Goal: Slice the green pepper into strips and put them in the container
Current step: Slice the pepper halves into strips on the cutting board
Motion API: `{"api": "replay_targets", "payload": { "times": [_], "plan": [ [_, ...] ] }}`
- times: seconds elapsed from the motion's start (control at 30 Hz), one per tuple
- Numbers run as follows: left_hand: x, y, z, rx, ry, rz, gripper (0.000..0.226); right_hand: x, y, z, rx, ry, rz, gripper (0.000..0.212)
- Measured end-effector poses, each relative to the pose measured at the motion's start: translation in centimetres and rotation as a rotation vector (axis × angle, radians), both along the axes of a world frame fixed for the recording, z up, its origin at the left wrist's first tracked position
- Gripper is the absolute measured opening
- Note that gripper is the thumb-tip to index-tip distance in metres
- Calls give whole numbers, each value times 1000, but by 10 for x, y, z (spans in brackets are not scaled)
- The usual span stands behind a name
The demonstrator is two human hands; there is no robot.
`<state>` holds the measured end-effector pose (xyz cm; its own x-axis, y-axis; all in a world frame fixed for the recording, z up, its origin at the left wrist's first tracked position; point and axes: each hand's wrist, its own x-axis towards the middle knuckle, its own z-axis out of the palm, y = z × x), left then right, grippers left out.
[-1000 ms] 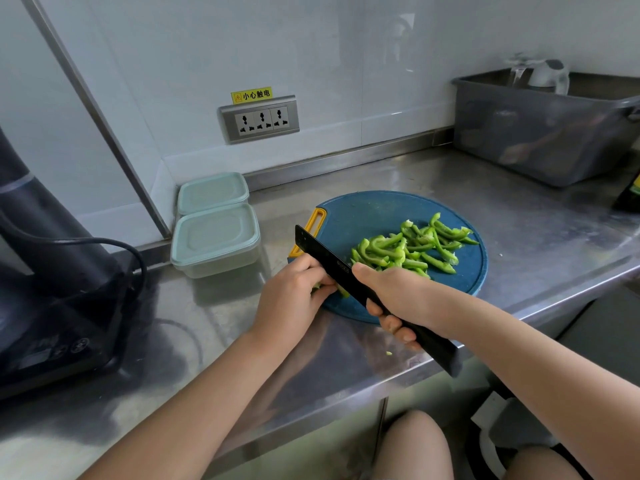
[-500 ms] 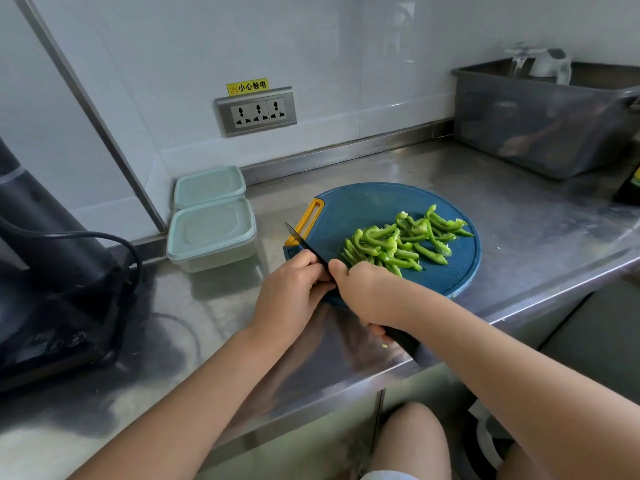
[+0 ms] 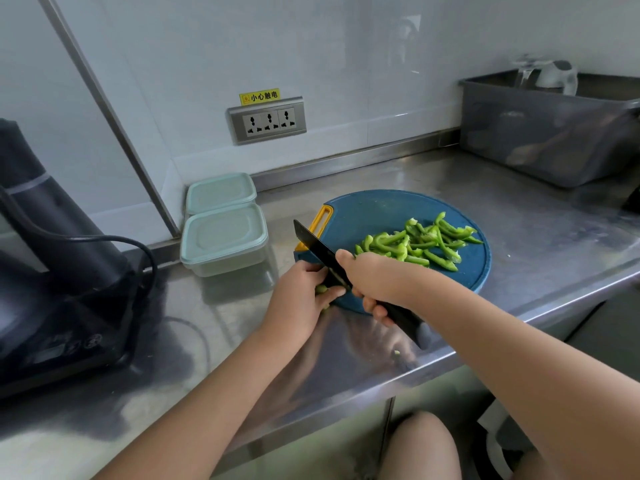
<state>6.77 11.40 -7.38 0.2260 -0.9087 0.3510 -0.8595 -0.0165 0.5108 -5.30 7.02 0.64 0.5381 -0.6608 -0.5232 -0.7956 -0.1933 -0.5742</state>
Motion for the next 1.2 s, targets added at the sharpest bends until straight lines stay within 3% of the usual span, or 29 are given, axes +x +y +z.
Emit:
{"api": "replay_targets", "payload": {
  "times": [0.1,0.17,0.23,0.5,0.63,0.73,0.97,1.2],
  "plan": [
    [-2,1,0,26,-4,12,29,14,-3,-14,-346,44,111,14],
    [-3,2,0,57,-19,50,29,28,-3,-23,-343,47,-14,46],
    [-3,2,0,85,-46,69,28,33,-1,-26,-357,57,-12,61],
    [-2,0,1,124,-208,43,25,21,9,-32,-443,28,-17,57],
    [-1,0,4,90,-231,-5,32,5,7,-28,-154,-62,-217,34],
    [-3,-4,4,117,-244,-11,35,-15,1,-20,258,-182,-461,57],
    [-5,-8,3,170,-267,18,39,-42,-2,-26,304,-216,-431,57],
    [-4,-5,7,91,-141,78,37,-56,0,-21,345,-380,-392,57]
  ]
}}
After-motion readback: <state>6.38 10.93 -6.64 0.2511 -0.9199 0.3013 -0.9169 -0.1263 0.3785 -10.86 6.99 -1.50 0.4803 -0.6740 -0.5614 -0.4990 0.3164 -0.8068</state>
